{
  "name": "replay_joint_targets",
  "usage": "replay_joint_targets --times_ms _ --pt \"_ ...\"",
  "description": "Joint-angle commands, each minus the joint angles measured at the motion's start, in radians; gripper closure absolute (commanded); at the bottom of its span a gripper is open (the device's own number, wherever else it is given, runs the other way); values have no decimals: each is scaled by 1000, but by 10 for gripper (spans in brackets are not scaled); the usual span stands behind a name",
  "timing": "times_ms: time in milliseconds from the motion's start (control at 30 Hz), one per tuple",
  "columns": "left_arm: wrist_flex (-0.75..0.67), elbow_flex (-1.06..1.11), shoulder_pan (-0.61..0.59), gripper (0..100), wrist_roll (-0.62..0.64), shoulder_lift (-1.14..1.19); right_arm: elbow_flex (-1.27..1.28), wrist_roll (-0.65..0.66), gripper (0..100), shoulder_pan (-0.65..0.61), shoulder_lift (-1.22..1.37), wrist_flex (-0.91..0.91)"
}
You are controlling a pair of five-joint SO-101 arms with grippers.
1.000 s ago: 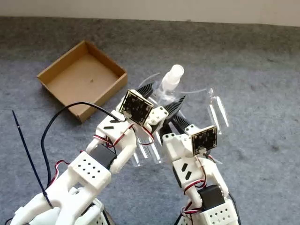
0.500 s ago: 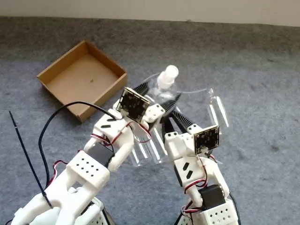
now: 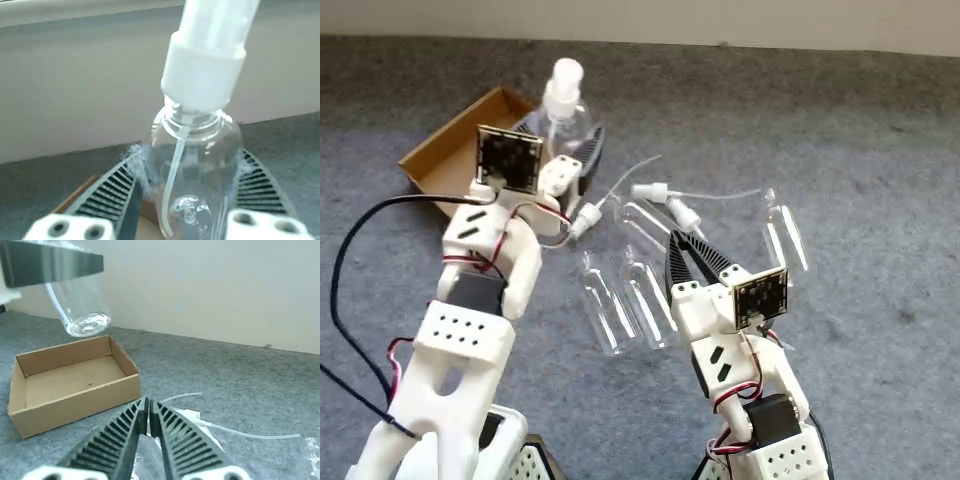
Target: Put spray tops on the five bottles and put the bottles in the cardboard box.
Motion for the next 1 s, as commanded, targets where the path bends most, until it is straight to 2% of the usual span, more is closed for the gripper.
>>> replay_joint_targets --times_ms 0,100,300,667,967 --pt "8 -107 -87 853 -9 1 122 0 995 16 -12 -31" --pt "9 -160 -124 853 -9 73 122 0 995 16 -12 -30" --pt "6 -325 -153 853 -14 354 122 0 995 18 -10 -30" --pt "5 -613 -275 853 -11 800 122 0 995 19 -10 -30" --pt "-12 -868 -305 853 -11 1118 122 0 995 22 -10 -28"
